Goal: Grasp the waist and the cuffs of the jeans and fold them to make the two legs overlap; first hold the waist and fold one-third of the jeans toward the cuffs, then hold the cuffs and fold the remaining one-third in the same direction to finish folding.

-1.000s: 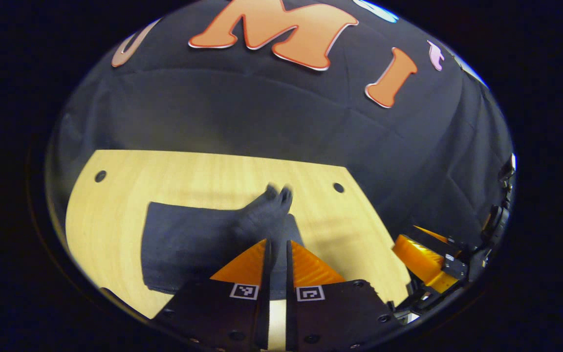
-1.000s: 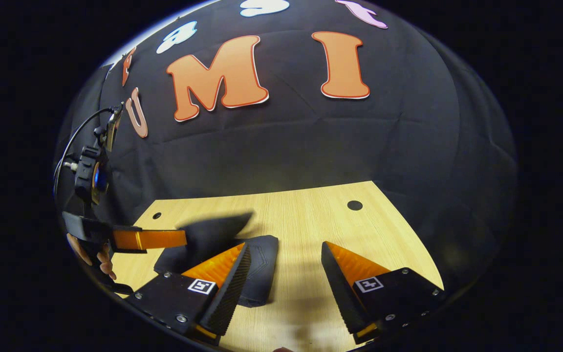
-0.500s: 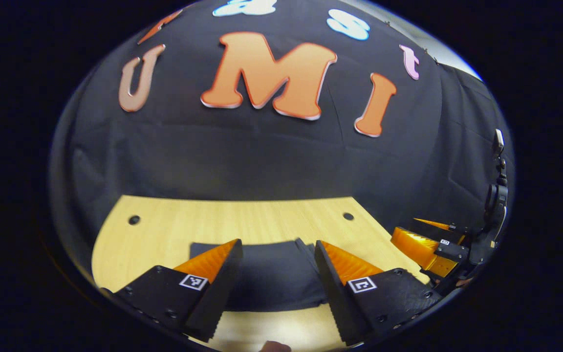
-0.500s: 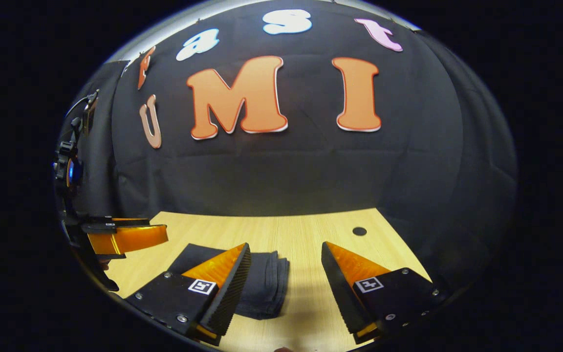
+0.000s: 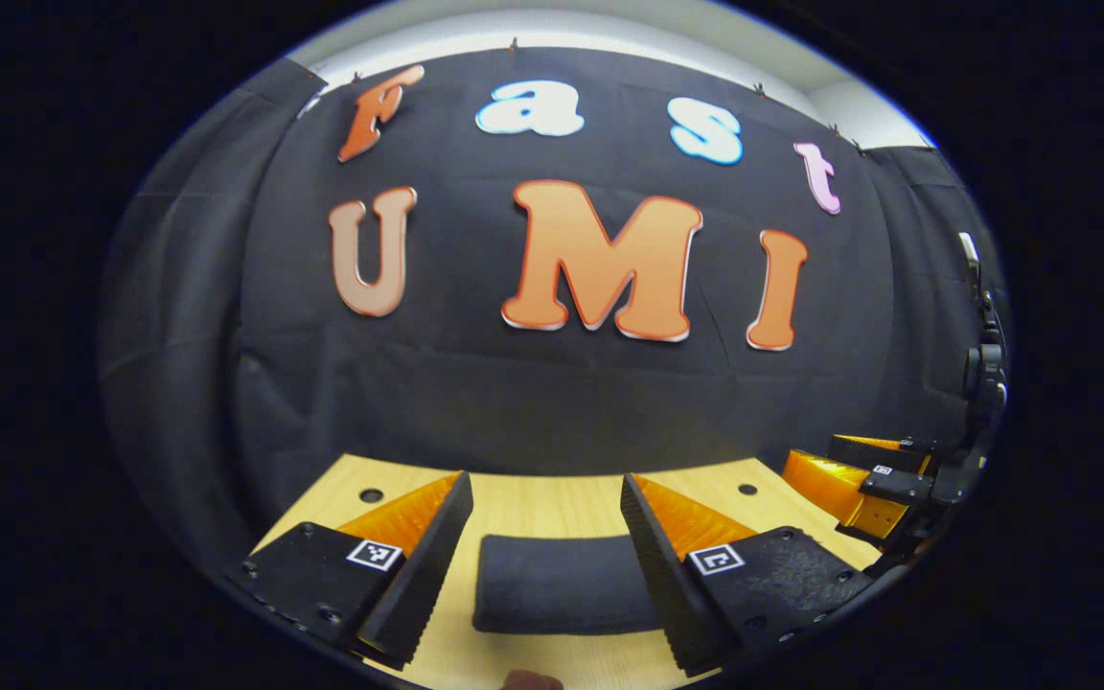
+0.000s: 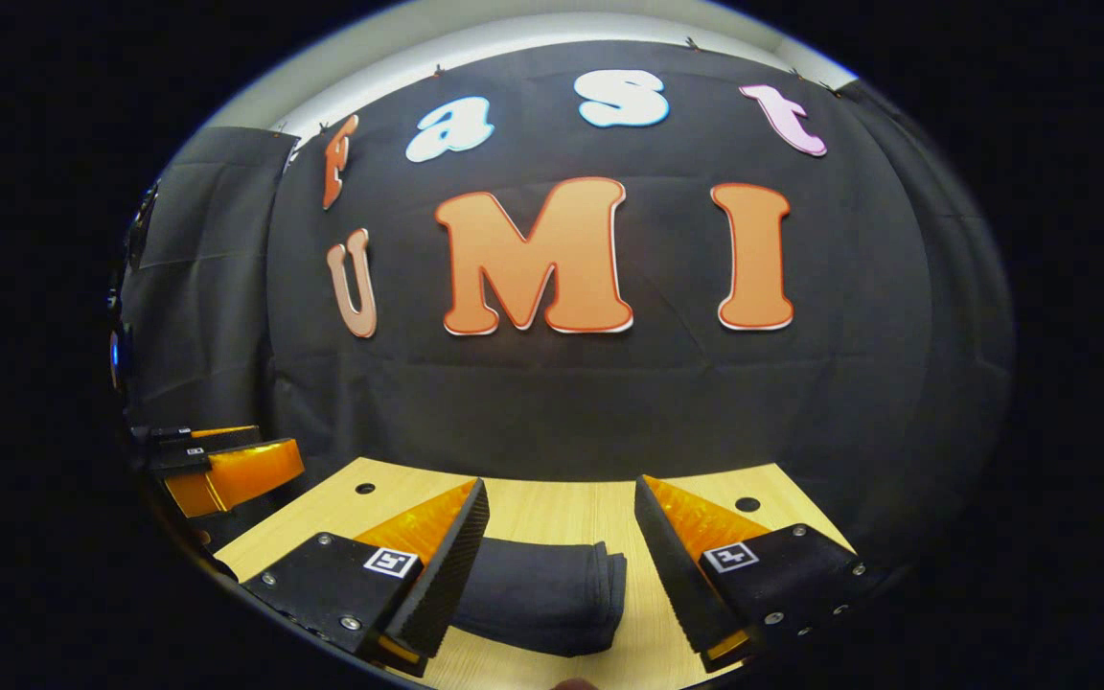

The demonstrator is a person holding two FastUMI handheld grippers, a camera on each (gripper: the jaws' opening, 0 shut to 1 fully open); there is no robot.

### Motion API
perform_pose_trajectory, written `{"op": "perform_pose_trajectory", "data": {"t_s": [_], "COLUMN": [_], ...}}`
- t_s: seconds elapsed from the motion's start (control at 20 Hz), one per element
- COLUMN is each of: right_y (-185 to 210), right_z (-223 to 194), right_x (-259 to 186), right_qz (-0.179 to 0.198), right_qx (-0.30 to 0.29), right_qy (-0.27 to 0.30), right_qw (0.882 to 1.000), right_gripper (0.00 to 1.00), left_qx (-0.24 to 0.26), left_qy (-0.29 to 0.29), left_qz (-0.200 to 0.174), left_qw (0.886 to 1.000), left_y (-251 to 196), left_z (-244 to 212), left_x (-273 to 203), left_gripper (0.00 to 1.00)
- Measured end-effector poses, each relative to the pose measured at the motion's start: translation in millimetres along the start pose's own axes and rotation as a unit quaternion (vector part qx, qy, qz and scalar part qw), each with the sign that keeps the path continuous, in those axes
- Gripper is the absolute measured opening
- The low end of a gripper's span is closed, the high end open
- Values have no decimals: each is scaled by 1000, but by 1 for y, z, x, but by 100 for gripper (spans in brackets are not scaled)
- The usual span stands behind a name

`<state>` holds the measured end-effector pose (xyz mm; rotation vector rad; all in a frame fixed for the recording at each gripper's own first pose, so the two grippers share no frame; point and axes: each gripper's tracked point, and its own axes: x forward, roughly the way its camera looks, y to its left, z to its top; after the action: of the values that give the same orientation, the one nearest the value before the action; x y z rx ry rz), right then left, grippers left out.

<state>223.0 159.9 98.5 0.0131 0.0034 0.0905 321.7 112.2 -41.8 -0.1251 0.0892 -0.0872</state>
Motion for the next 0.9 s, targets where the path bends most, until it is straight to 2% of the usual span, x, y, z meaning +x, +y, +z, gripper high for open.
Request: {"op": "perform_pose_trajectory", "data": {"t_s": [0.15,0.2,0.25,0.35,0.4,0.45,0.5,0.55,0.9], "right_y": [16,22,26,31,29,31,32,34,29], "right_z": [11,14,15,16,15,13,11,9,6], "right_x": [-5,-7,-10,-13,-19,-20,-22,-23,-20], "right_qz": [15,21,27,35,36,38,41,43,37], "right_qx": [-13,-18,-23,-37,-42,-45,-46,-46,-40], "right_qy": [-33,-40,-46,-55,-57,-57,-54,-51,-46], "right_qw": [999,999,998,997,997,997,997,997,997], "right_gripper": [94,100,95,96,96,96,96,96,97], "left_qx": [13,13,12,20,26,30,31,31,44], "left_qy": [-43,-48,-51,-59,-55,-41,-36,-37,-4], "left_qz": [19,24,27,33,26,22,24,25,3], "left_qw": [999,998,998,998,998,998,999,999,999], "left_y": [13,14,15,16,14,13,17,17,12], "left_z": [15,16,16,17,14,7,6,5,-6], "left_x": [-12,-14,-12,-12,-12,-12,-15,-14,-13], "left_gripper": [92,92,93,93,88,93,88,93,94]}}
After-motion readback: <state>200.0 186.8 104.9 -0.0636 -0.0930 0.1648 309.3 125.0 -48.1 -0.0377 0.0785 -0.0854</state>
